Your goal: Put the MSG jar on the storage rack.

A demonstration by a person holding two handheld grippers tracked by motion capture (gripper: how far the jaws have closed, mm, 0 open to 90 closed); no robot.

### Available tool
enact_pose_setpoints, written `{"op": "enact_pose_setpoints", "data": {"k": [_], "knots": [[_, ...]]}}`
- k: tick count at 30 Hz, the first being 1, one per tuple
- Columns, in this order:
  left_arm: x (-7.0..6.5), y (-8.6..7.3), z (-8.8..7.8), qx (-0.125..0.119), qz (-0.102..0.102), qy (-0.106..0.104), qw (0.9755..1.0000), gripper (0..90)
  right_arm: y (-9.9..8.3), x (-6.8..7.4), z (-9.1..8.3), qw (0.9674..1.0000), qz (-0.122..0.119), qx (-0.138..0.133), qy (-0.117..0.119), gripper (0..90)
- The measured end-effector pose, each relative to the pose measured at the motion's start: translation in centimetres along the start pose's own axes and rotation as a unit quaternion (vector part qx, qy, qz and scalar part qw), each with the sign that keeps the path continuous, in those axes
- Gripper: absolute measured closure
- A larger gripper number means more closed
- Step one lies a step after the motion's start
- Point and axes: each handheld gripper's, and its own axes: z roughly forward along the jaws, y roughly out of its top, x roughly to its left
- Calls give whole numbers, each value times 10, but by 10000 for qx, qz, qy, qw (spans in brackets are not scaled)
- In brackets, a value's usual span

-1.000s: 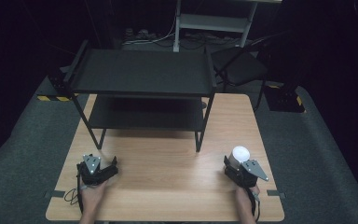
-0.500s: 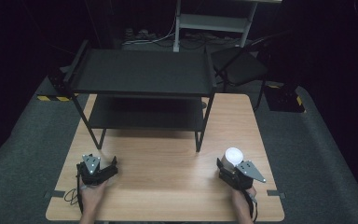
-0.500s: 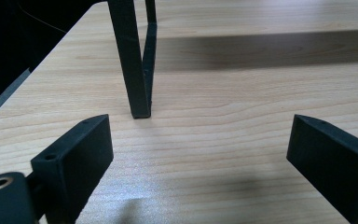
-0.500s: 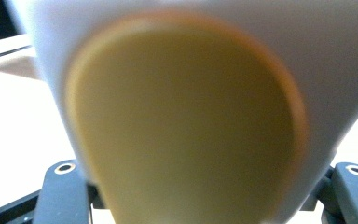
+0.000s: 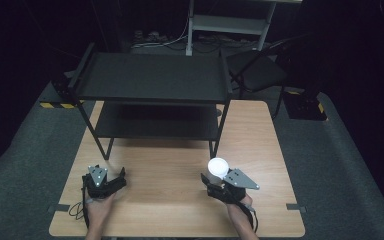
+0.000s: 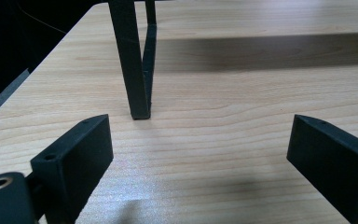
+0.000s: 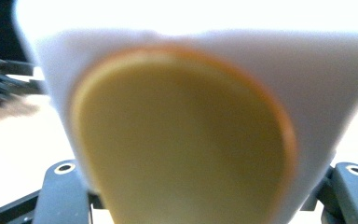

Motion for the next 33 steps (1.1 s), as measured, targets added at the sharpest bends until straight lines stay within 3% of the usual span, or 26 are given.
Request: {"op": "enact_pose_setpoints", "data": {"k": [5, 10, 17, 22, 26, 33], "knots": [[1, 0, 0, -11, -13, -22, 10000, 71, 29, 4, 23, 9990, -106, -178, 403, 303], [2, 0, -1, -17, -21, -47, 10000, 71, 60, 6, 46, 9979, -150, -360, 515, 303], [2, 0, -1, -9, -25, -56, 10000, 71, 101, 9, 79, 9978, -116, -534, 379, 303], [2, 0, -1, -11, -28, -65, 10000, 71, 121, 10, 96, 9979, -198, -578, 209, 303], [3, 0, -1, -21, -37, -75, 10000, 71, 130, 11, 110, 9985, -148, -513, 73, 303], [3, -1, -1, -28, -37, -80, 10000, 71, 130, 13, 129, 9989, -70, -438, -155, 303]]}}
